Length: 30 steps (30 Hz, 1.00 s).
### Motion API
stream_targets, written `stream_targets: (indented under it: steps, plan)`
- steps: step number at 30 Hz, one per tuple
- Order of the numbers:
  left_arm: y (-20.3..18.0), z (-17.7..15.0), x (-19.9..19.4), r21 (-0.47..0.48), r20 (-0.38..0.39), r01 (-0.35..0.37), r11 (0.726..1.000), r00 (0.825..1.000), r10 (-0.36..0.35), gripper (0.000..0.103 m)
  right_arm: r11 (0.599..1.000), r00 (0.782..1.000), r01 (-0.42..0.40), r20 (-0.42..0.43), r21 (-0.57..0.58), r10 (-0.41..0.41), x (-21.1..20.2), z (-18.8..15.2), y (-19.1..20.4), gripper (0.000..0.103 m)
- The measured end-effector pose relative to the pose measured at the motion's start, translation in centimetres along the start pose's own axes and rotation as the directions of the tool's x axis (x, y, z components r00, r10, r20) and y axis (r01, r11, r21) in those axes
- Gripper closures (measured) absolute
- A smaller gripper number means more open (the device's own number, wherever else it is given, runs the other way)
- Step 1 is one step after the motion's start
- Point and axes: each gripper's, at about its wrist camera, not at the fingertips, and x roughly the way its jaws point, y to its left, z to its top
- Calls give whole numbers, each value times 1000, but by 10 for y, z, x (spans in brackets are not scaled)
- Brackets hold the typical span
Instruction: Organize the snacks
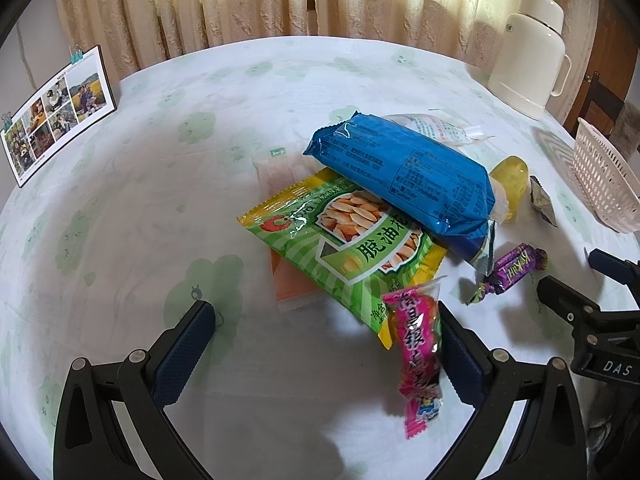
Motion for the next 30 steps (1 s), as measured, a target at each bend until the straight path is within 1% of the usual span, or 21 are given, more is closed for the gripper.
stream_targets:
  steps: [3, 8, 12, 15, 18, 22, 25, 30]
  plan:
    - [3, 1, -1, -12, 4, 16, 1000, 1000, -16, 0, 1000, 1000, -1, 2, -1, 1, 0, -1, 0, 0]
    - [11, -1, -7, -63, 26, 50, 997, 998, -48, 0, 1000, 1000, -12, 10, 4, 12, -3, -2, 0, 0]
    - [17, -1, -14, -106, 64, 68, 992, 996, -61, 0, 997, 997, -63, 39, 38, 62, -8, -6, -8, 0]
    - [18, -1, -19, -111, 88, 82, 990, 993, -73, 0, 993, 993, -101, 61, 64, 98, -12, -8, -13, 0]
    - [20, -1, -23, -126, 105, 105, 987, 990, -92, 0, 991, 989, -116, 99, 68, 110, -18, -10, -13, 0]
    - [23, -2, -28, -144, 137, 99, 985, 987, -80, 0, 991, 983, -126, 142, 49, 118, -27, -13, -10, 0]
    - [20, -2, -29, -134, 144, 79, 988, 988, -60, 0, 990, 982, -132, 145, 54, 123, -27, -13, -11, 0]
    - [18, -3, -35, -116, 168, 70, 991, 985, -50, 0, 989, 980, -136, 157, 52, 126, -30, -13, -11, 0]
